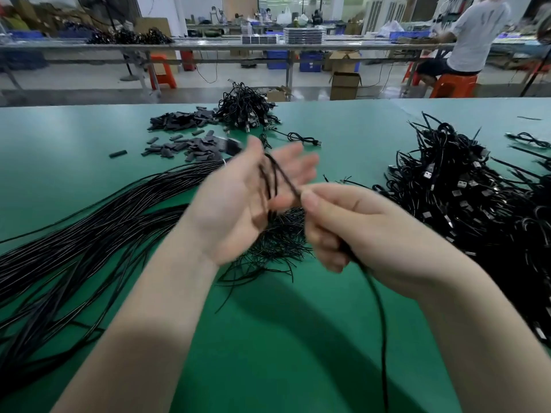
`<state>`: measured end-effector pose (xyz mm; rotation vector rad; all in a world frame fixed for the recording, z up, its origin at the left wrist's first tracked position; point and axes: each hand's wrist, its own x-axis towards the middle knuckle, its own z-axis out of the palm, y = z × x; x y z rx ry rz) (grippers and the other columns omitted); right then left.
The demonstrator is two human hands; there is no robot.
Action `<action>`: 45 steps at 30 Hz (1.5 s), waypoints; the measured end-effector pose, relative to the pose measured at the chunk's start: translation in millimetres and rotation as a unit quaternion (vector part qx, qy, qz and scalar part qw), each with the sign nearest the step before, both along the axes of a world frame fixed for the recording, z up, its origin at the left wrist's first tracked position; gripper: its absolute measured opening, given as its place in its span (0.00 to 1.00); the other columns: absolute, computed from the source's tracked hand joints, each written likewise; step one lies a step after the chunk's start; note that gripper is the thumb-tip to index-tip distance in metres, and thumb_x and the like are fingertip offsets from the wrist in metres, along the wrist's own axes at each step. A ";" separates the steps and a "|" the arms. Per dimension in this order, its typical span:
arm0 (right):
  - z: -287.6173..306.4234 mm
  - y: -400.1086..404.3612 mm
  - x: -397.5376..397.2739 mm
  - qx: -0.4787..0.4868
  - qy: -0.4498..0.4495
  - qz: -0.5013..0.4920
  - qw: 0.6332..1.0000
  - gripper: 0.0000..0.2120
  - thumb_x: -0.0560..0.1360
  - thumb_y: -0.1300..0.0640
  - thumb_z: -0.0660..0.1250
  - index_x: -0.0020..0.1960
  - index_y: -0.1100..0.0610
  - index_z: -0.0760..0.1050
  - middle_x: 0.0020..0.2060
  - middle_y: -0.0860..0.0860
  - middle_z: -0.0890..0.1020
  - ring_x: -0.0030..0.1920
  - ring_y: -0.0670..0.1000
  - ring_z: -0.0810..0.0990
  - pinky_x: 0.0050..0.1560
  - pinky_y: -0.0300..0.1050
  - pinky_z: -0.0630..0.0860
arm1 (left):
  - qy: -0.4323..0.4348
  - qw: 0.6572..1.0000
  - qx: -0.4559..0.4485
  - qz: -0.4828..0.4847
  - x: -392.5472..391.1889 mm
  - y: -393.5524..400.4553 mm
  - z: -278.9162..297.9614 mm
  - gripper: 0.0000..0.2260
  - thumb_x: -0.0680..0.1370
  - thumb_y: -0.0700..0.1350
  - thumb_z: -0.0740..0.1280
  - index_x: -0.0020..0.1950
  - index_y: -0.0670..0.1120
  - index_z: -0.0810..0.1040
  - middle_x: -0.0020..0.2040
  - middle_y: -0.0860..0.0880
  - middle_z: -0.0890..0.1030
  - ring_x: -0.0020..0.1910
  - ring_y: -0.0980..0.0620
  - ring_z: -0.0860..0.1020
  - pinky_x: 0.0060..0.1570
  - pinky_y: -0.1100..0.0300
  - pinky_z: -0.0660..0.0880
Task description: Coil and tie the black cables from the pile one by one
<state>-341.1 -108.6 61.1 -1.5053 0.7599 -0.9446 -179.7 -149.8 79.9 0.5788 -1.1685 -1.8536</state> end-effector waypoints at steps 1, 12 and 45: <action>-5.2 -0.5 -0.6 0.035 0.011 0.061 0.997 0.13 0.81 0.49 0.59 0.50 0.49 0.82 0.27 0.45 0.66 0.25 0.45 0.64 0.26 0.35 0.66 | 0.059 0.998 -0.003 0.004 6.3 -4.6 2.2 0.25 0.84 0.54 0.47 0.63 0.41 0.77 0.56 0.46 0.83 0.52 0.52 0.83 0.51 0.59 0.80; 2.0 -5.5 -13.8 -0.029 0.114 -0.210 0.971 0.16 0.74 0.39 0.64 0.36 0.49 0.81 0.23 0.42 0.67 0.23 0.43 0.61 0.26 0.37 0.58 | -0.277 0.957 -0.043 -0.071 -6.9 1.8 -15.6 0.24 0.80 0.60 0.51 0.55 0.46 0.79 0.47 0.50 0.86 0.49 0.53 0.83 0.58 0.56 0.76; -35.3 -12.4 24.9 -0.075 0.240 -0.142 0.957 0.08 0.82 0.50 0.56 0.47 0.48 0.71 0.23 0.48 0.77 0.25 0.50 0.78 0.33 0.42 0.76 | -0.234 0.972 0.027 0.012 10.2 -6.4 -24.5 0.17 0.73 0.58 0.65 0.45 0.46 0.86 0.44 0.48 0.86 0.40 0.54 0.84 0.38 0.62 0.80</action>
